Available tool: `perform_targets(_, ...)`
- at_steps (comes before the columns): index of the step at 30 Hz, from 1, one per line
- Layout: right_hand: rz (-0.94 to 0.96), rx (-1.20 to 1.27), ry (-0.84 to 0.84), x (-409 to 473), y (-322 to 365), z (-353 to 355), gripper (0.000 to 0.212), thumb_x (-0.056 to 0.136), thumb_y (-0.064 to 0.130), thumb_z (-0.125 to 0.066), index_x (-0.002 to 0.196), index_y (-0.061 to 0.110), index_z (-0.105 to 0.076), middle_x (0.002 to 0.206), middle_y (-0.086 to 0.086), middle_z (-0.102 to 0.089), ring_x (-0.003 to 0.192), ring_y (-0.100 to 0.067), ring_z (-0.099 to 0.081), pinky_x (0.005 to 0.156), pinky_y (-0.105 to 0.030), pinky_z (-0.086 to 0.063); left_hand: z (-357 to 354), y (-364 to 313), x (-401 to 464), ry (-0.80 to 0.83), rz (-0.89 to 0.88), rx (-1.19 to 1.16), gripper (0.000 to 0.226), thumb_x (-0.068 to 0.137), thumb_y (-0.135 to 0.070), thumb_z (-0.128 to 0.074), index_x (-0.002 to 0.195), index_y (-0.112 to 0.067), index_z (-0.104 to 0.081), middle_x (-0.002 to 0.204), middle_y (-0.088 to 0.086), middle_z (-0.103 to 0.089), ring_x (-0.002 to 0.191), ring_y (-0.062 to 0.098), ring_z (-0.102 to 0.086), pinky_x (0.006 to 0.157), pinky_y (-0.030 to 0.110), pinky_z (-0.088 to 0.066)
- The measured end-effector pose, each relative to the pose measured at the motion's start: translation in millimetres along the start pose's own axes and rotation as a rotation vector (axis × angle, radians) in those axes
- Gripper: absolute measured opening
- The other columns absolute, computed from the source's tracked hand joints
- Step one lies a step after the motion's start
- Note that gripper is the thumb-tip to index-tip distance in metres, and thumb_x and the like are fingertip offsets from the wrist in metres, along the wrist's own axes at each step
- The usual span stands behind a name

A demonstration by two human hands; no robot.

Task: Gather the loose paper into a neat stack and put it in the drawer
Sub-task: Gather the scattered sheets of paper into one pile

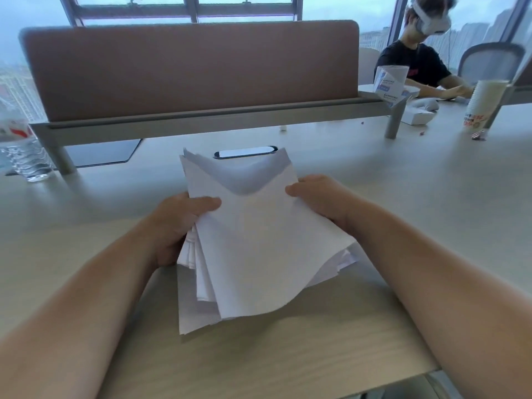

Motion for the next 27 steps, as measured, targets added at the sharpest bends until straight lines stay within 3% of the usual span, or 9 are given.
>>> perform_targets(6, 0.055, 0.021, 0.159, -5, 3, -8, 0.036, 0.085, -0.007, -0.060, 0.119, 0.003, -0.067, 0.111, -0.022, -0.075, 0.096, -0.042, -0.074, 0.088, -0.056, -0.059, 10, 2, 6, -0.062, 0.013, 0.019, 0.027, 0.100, -0.017, -0.065, 0.124, -0.005, -0.066, 0.104, 0.019, -0.079, 0.070, 0.028, -0.077, 0.053, 0.034, -0.062)
perform_targets(11, 0.251, 0.390, 0.138, -6, 25, -1, 0.055, 0.076, -0.006, -0.061, 0.130, 0.004, -0.062, 0.115, -0.023, -0.071, 0.088, -0.036, -0.072, 0.080, -0.048, -0.062, 14, 7, 10, -0.036, 0.067, -0.065, 0.022, 0.100, -0.012, -0.062, 0.121, -0.009, -0.068, 0.099, 0.014, -0.080, 0.075, 0.027, -0.078, 0.057, 0.037, -0.063)
perform_targets(14, 0.277, 0.488, 0.049, -8, 32, 8, 0.031, 0.097, 0.002, -0.054, 0.124, 0.005, -0.068, 0.102, -0.016, -0.075, 0.079, -0.028, -0.072, 0.071, -0.037, -0.061, 27, -6, 12, -0.162, -0.055, -0.062, 0.019, 0.101, -0.008, -0.059, 0.112, -0.019, -0.069, 0.093, 0.007, -0.080, 0.069, 0.021, -0.077, 0.058, 0.034, -0.062)
perform_targets(17, 0.250, 0.281, -0.183, 2, 21, 26, 0.018, 0.097, 0.013, -0.056, 0.106, 0.010, -0.072, 0.094, -0.011, -0.070, 0.080, -0.024, -0.063, 0.071, -0.032, -0.048, 46, -20, 12, -0.305, -0.196, -0.135, 0.023, 0.100, -0.009, -0.059, 0.117, -0.023, -0.068, 0.103, 0.005, -0.079, 0.078, 0.020, -0.077, 0.065, 0.033, -0.061)
perform_targets(19, 0.272, -0.124, -0.237, 8, 19, 28, 0.015, 0.092, 0.014, -0.059, 0.102, 0.010, -0.070, 0.099, -0.012, -0.068, 0.090, -0.028, -0.061, 0.074, -0.034, -0.045, 55, -23, 9, -0.389, -0.259, -0.196, 0.032, 0.098, -0.007, -0.058, 0.127, -0.018, -0.066, 0.112, 0.005, -0.078, 0.089, 0.019, -0.078, 0.066, 0.032, -0.062)
perform_targets(22, 0.077, -0.875, -0.083, -2, 6, 10, 0.063, 0.091, 0.057, -0.065, 0.131, 0.008, -0.059, 0.123, -0.010, -0.062, 0.122, -0.031, -0.055, 0.094, -0.036, -0.043, 64, -19, 1, -0.500, -0.278, -0.305, 0.032, 0.096, 0.000, -0.056, 0.126, -0.012, -0.060, 0.103, -0.002, -0.074, 0.069, 0.003, -0.074, 0.054, 0.020, -0.057)
perform_targets(23, 0.018, -1.027, -0.030, -12, 4, 4, 0.074, 0.085, 0.069, -0.064, 0.133, 0.013, -0.057, 0.117, -0.003, -0.059, 0.127, -0.031, -0.049, 0.100, -0.037, -0.041, 64, -17, 0, -0.515, -0.272, -0.335, 0.033, 0.095, 0.003, -0.054, 0.124, -0.012, -0.057, 0.098, -0.004, -0.071, 0.060, 0.000, -0.071, 0.050, 0.017, -0.054)
perform_targets(25, 0.004, -1.109, 0.017, -22, 5, -8, 0.071, 0.077, 0.076, -0.068, 0.117, 0.018, -0.058, 0.096, 0.004, -0.053, 0.112, -0.025, -0.048, 0.099, -0.037, -0.045, 64, -13, -1, -0.539, -0.262, -0.396, 0.038, 0.093, 0.008, -0.051, 0.124, -0.013, -0.055, 0.095, -0.004, -0.068, 0.056, 0.003, -0.068, 0.048, 0.018, -0.053)
perform_targets(27, 0.040, -1.068, 0.014, -24, 8, -16, 0.066, 0.076, 0.070, -0.074, 0.112, 0.015, -0.062, 0.101, 0.000, -0.062, 0.100, -0.023, -0.055, 0.093, -0.038, -0.051, 65, -12, -1, -0.565, -0.274, -0.410, 0.038, 0.092, 0.009, -0.048, 0.120, -0.016, -0.054, 0.090, -0.004, -0.066, 0.053, 0.003, -0.066, 0.048, 0.019, -0.053)
Point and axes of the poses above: each hand's wrist, its own x-axis towards the middle knuckle, its own z-axis out of the back of the hand, y = z × x, the point moved 8 cm from there along x, towards the middle knuckle
